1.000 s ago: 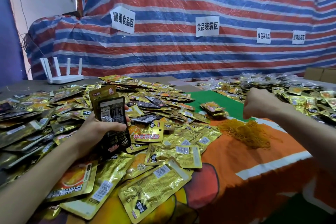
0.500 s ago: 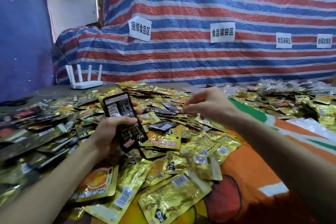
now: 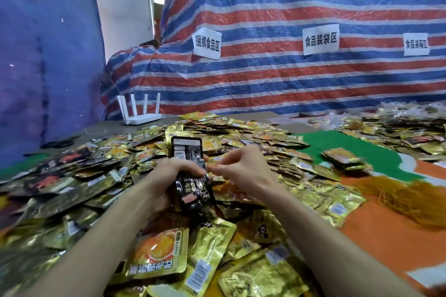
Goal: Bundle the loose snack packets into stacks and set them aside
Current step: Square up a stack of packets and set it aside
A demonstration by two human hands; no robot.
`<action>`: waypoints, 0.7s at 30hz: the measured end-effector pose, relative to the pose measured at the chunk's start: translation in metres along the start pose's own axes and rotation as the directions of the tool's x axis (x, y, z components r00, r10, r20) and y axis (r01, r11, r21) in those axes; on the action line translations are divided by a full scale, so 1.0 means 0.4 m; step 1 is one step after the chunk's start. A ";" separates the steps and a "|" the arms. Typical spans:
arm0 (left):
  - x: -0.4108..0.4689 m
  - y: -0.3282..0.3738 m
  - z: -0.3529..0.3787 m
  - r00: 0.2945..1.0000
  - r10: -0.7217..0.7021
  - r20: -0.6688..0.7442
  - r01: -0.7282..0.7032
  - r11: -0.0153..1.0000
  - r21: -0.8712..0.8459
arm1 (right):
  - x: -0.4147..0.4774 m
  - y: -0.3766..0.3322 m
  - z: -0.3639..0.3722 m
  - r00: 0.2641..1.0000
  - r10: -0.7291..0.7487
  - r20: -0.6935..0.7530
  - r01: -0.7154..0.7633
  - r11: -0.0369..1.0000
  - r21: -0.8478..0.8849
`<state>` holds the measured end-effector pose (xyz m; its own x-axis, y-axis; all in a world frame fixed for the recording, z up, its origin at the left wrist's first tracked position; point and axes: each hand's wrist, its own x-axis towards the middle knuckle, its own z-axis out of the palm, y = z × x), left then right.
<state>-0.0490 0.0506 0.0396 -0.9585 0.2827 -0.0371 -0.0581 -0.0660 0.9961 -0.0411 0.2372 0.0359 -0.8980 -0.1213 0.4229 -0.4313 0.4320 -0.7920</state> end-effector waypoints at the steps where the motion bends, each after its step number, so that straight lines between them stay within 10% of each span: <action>1: 0.002 0.001 -0.004 1.000 -0.005 0.011 0.005 1.000 0.002 | 0.001 -0.003 -0.002 1.000 -0.001 -0.012 0.002 1.000 0.006; 9: -0.016 -0.009 -0.022 0.971 -0.038 0.238 0.074 0.987 -0.144 | -0.006 0.007 -0.044 0.987 0.127 0.101 -0.150 0.951 0.271; 14: -0.027 -0.006 -0.020 0.923 0.086 0.374 0.075 0.915 -0.397 | -0.004 0.014 -0.096 0.882 -0.014 0.470 -0.346 0.659 0.668; 21: -0.026 -0.013 0.003 0.915 0.130 0.383 0.085 0.865 -0.495 | -0.009 0.005 -0.080 0.937 -0.146 0.317 -0.265 0.294 0.918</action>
<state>-0.0386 0.0492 0.0347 -0.7775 0.6162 0.1258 -0.2695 -0.5072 0.8186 -0.0359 0.2669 0.0468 -0.8058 -0.4605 0.3724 0.0315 -0.6612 -0.7495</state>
